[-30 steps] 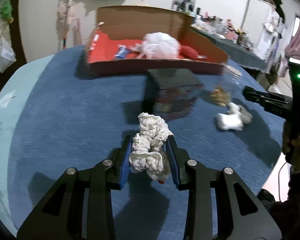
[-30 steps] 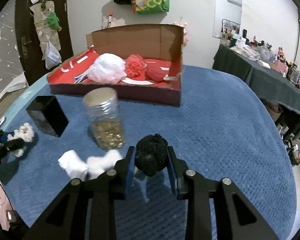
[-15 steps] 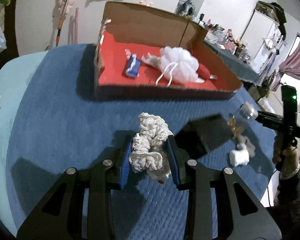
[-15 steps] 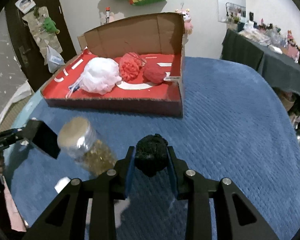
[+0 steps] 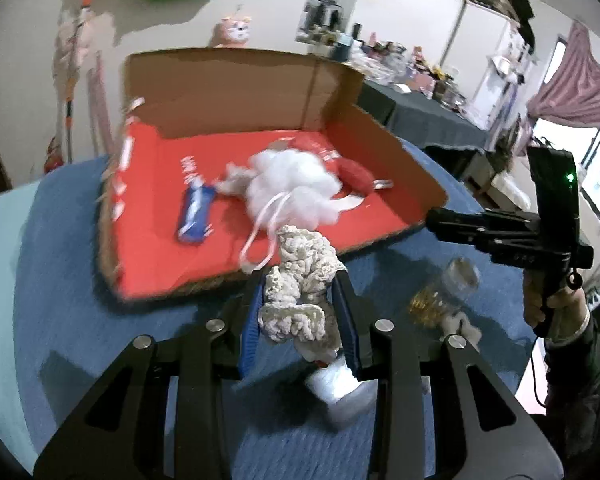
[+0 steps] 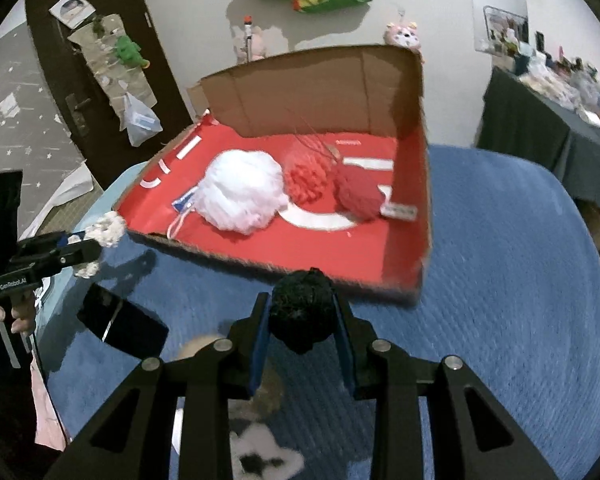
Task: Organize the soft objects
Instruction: 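Carry the scrunchie and black pompom into the red box with both tools, then open both tools to release scrunchie and pompom inside the box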
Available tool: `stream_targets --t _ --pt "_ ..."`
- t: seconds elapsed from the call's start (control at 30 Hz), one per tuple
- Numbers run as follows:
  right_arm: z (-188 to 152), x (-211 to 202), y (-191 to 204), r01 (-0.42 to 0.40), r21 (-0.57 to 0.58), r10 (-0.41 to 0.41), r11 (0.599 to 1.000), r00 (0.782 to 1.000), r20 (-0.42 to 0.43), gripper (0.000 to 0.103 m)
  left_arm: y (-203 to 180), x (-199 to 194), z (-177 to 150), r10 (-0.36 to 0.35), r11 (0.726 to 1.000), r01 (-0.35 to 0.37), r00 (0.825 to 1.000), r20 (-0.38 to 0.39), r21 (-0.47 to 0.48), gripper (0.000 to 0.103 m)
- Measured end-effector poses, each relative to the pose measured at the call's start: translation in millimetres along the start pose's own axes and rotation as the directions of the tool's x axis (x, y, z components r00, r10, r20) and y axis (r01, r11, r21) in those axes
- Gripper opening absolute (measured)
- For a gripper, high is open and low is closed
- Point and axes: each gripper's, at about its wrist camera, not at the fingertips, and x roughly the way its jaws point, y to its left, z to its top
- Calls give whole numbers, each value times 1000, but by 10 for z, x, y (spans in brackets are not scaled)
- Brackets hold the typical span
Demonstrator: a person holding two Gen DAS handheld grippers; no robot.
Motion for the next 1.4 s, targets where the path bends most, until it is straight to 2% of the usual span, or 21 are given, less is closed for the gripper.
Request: stream_targets --t 0.2,0.33,0.6,0.93,1.4 --pt "284 117 74 34 -71 -34 997 999 -3 33 -410 367 374 -53 993 57 998 -44 99 32" --pt "435 275 79 71 -128 -76 989 997 -33 33 -637 672 587 -46 985 60 995 -86 163 32" --pt "496 509 51 108 -204 -127 973 989 -80 33 -782 1198 867 -9 972 54 982 -190 230 32" --pt "491 740 76 170 -299 -211 939 971 -110 33 -729 1525 908 23 967 49 961 -275 251 32" --pt "507 973 131 196 -363 -264 911 953 -149 33 -652 1753 947 81 965 14 933 -350 260 32"
